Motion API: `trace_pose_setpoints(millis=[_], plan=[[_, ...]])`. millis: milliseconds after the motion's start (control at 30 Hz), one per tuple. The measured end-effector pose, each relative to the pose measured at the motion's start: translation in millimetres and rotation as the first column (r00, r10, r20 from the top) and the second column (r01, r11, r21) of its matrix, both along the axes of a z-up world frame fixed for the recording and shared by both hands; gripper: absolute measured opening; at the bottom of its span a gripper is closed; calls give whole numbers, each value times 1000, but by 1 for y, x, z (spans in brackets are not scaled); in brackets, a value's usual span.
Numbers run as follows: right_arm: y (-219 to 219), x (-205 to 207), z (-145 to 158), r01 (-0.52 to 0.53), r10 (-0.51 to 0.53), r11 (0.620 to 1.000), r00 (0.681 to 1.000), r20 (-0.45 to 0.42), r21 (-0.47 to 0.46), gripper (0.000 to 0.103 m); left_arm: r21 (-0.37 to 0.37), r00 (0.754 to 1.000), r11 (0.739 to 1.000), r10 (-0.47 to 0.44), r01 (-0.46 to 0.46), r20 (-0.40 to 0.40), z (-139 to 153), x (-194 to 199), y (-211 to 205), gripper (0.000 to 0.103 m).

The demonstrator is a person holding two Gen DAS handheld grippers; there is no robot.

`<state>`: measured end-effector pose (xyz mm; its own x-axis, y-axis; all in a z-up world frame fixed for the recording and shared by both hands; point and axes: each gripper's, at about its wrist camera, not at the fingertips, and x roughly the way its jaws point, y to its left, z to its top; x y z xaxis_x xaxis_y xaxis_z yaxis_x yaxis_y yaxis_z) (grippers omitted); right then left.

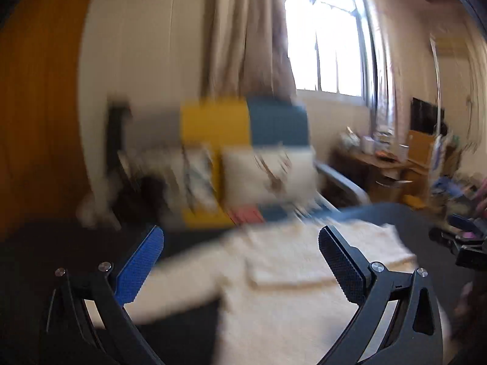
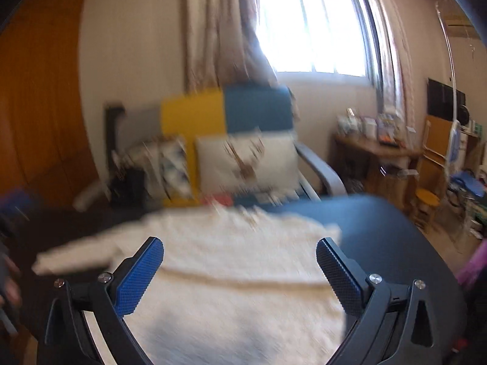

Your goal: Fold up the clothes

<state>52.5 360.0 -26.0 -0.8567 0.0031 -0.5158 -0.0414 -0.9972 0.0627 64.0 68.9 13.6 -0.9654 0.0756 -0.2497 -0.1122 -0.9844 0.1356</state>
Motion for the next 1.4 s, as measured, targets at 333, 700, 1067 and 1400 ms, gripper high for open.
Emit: trace_pose_setpoints(millis=[333, 700, 1067, 1400], plan=[[-8, -18, -40, 80, -55, 947, 995, -88, 310, 102, 396, 988, 917, -103, 51, 111, -21, -35, -80, 103], [-71, -70, -115, 86, -151, 731, 988, 37, 677, 101, 453, 892, 891, -185, -24, 411, -104, -57, -64, 103], [-52, -72, -158, 168, -273, 376, 960, -64, 911, 99, 444, 878, 874, -360, 199, 314, -90, -34, 6, 103], [-16, -93, -151, 93, -337, 521, 936, 105, 848, 97, 474, 837, 850, -421, 229, 349, -87, -45, 13, 103]])
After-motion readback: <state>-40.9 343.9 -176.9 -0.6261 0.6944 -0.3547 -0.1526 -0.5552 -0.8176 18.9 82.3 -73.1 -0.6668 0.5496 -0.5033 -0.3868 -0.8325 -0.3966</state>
